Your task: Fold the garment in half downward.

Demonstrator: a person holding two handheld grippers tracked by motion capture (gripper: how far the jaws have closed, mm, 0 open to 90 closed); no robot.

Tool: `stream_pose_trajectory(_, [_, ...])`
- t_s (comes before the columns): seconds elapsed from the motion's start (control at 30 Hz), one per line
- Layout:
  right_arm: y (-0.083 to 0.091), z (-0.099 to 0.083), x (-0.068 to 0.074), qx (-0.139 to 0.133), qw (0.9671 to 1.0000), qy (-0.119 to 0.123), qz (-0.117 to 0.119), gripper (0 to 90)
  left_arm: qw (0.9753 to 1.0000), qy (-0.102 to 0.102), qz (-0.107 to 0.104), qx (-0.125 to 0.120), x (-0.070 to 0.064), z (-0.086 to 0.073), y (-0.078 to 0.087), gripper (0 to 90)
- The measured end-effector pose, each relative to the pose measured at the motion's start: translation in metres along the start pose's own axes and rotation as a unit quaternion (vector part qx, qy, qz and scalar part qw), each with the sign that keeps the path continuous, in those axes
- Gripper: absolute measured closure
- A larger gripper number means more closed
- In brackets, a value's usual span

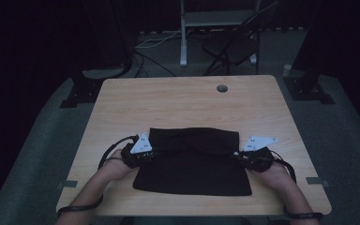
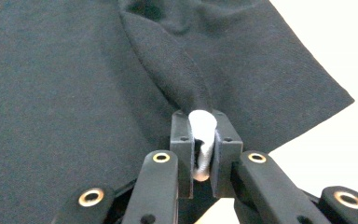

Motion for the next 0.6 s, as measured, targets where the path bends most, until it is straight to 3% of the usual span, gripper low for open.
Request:
stream_pose_trajectory(0.1, [-0.006,0.004,-0.008,-0.004,0.9999,-0.014,-0.004,82.9,0.9997,0.014,0.008,-0.017,0.006,0.001,-0.001,82.2])
stream_pose_trajectory(0.13, [-0.006,0.004,-0.01,-0.008,0.9997,-0.022,-0.003,82.9,0.9988,0.027,0.019,-0.037,0.01,0.003,0.0,82.6])
stream_pose_trajectory(0.17, [-0.006,0.004,-0.011,-0.014,0.9994,-0.032,-0.004,82.9,0.9988,0.027,0.019,-0.037,0.01,0.003,0.0,82.7])
stream_pose_trajectory(0.2, [-0.005,0.004,-0.013,-0.018,0.9992,-0.035,-0.007,82.9,0.9979,0.024,0.032,-0.052,0.011,0.006,0.004,82.7])
stream_pose_trajectory(0.33, [0.006,0.005,-0.016,-0.043,0.9981,-0.043,-0.013,82.9,0.9968,0.022,0.036,-0.068,0.008,0.009,0.015,83.0])
stream_pose_trajectory(0.37, [0.014,0.007,-0.016,-0.059,0.9973,-0.041,-0.016,82.9,0.9966,0.016,0.036,-0.072,0.004,0.01,0.022,83.0])
stream_pose_trajectory(0.43, [0.017,0.008,-0.016,-0.063,0.9971,-0.038,-0.018,82.9,0.9965,0.013,0.03,-0.078,0.001,0.011,0.028,83.1])
stream_pose_trajectory(0.47, [0.028,0.009,-0.012,-0.082,0.9961,-0.031,-0.017,82.9,0.9963,0.004,0.029,-0.081,-0.006,0.012,0.034,83.0])
stream_pose_trajectory(0.5, [0.032,0.009,-0.01,-0.085,0.996,-0.023,-0.014,82.9,0.9963,0.004,0.029,-0.081,-0.006,0.012,0.034,83.0])
stream_pose_trajectory(0.6, [0.04,0.006,-0.002,-0.093,0.9957,-0.007,-0.005,82.8,0.9971,-0.011,0.019,-0.073,-0.023,0.009,0.042,83.0])
Point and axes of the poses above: each handheld gripper's, and its own axes: y roughly backward along the jaws, z roughly out of its top, x roughly to its left, the point moved 2 cm from there along -y, roughly forward along the jaws, and after that the axes turned 13 degrees about -z, right-handed, at the moved point
